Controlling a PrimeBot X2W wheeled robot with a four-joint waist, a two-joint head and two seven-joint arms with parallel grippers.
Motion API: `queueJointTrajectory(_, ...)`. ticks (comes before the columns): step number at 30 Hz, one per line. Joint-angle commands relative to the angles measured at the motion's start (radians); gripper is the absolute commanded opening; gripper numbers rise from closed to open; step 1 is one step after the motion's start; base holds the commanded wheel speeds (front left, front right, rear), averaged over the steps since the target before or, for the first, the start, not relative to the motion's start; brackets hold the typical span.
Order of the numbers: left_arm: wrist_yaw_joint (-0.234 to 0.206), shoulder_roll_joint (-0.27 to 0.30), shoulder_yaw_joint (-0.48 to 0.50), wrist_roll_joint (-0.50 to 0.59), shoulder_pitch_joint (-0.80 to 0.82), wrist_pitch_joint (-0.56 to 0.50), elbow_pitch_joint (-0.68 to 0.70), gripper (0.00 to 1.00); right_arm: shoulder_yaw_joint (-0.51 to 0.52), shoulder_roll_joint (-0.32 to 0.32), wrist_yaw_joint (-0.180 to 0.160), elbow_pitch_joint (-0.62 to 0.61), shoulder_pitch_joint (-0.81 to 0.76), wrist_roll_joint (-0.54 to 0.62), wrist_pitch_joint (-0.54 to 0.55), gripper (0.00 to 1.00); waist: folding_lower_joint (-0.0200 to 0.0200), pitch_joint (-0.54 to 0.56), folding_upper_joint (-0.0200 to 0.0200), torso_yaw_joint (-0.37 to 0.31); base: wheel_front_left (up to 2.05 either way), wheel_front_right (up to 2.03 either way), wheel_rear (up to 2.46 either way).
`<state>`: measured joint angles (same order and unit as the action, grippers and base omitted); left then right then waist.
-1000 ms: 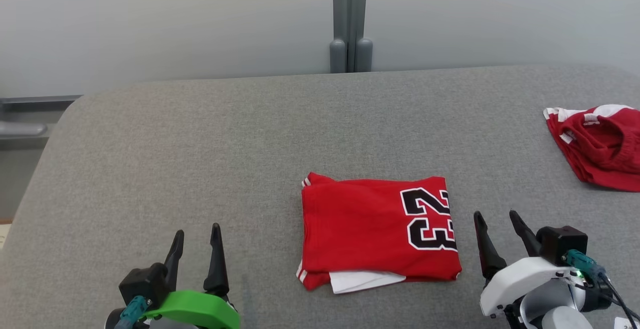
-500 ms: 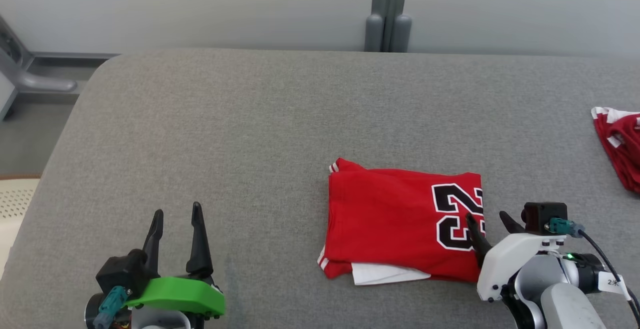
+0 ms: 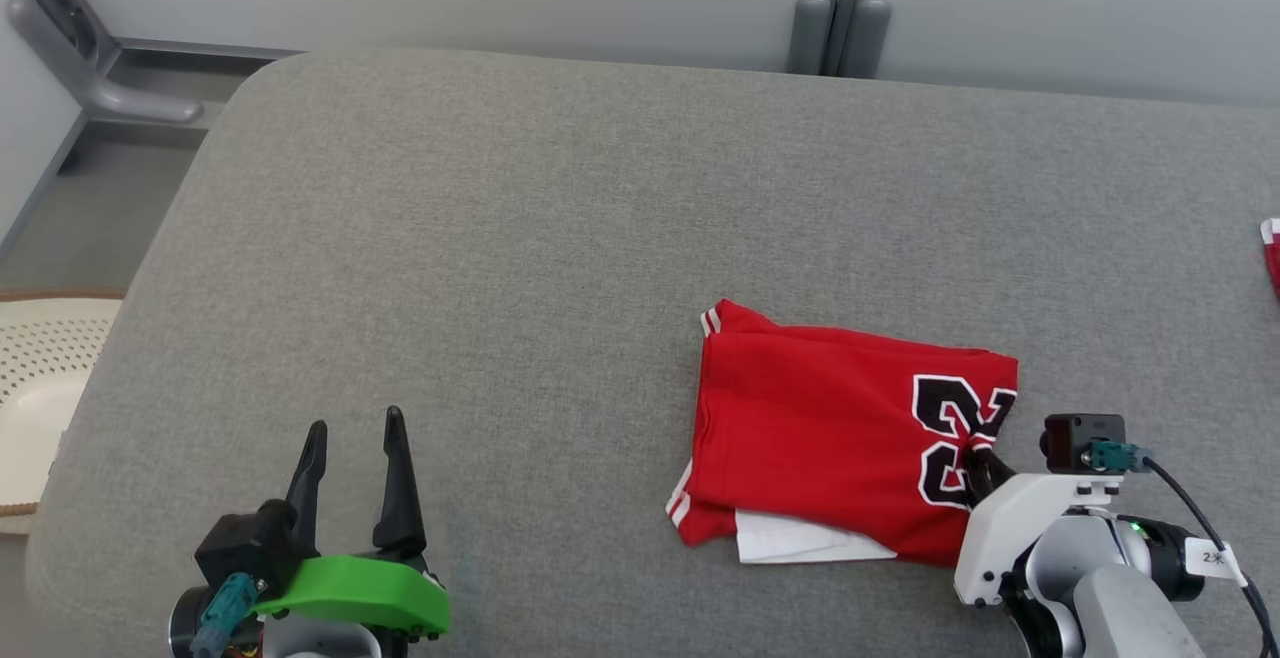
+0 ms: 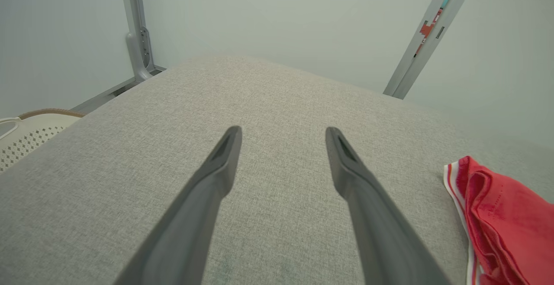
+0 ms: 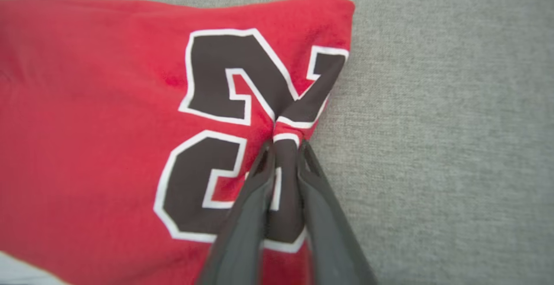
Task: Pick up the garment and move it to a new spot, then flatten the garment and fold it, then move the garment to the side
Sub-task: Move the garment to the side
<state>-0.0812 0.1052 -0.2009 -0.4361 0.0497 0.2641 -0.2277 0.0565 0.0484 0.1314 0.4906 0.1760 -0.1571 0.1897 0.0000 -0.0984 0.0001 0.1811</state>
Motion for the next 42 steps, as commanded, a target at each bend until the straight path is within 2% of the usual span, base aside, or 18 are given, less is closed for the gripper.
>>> queueJointTrajectory(1, 0.002, 0.003, -0.001, 0.006, -0.006, 0.000, 0.000, 1.00, -0.004, 0.005, -0.002, 0.020, 0.003, -0.004, -0.010, 0.00, 0.0000, 0.008, -0.0001, -0.026, 0.00, 0.00, 0.00)
queueJointTrajectory(7, 0.006, 0.005, -0.012, 0.018, -0.017, 0.000, 0.002, 1.00, 0.003, 0.005, -0.002, 0.025, 0.043, -0.001, -0.096, 0.00, 0.0000, 0.014, -0.0001, -0.138, 0.00, 0.00, 0.00)
queueJointTrajectory(20, 0.019, -0.008, -0.060, 0.013, 0.022, -0.019, 0.024, 1.00, 0.115, 0.002, -0.002, -0.019, 0.053, 0.086, -0.202, 0.00, 0.0000, -0.004, -0.0001, -0.478, 0.00, 0.00, 0.00)
queueJointTrajectory(25, 0.020, -0.004, -0.075, 0.020, 0.037, -0.029, 0.029, 1.00, 0.108, 0.003, -0.002, -0.043, 0.054, 0.071, -0.216, 0.00, 0.0000, -0.022, -0.0001, -0.557, 0.00, 0.00, 0.00)
queueJointTrajectory(28, 0.020, -0.005, -0.083, 0.026, 0.046, -0.031, 0.019, 1.00, 0.108, 0.003, -0.002, -0.050, 0.046, 0.074, -0.221, 0.00, 0.0000, -0.020, -0.0001, -0.569, 0.00, 0.00, 0.00)
queueJointTrajectory(32, 0.026, -0.011, -0.095, 0.018, 0.047, -0.027, 0.008, 1.00, 0.109, 0.003, -0.002, -0.054, 0.036, 0.070, -0.223, 0.00, 0.0000, 0.001, -0.0001, -0.539, 0.00, 0.00, 0.00)
queueJointTrajectory(42, 0.015, -0.017, -0.089, 0.001, 0.021, -0.014, -0.001, 1.00, 0.148, 0.026, -0.002, -0.106, 0.088, 0.111, -0.206, 0.00, 0.0000, 0.040, -0.0001, -0.367, 0.00, 0.00, 0.00)
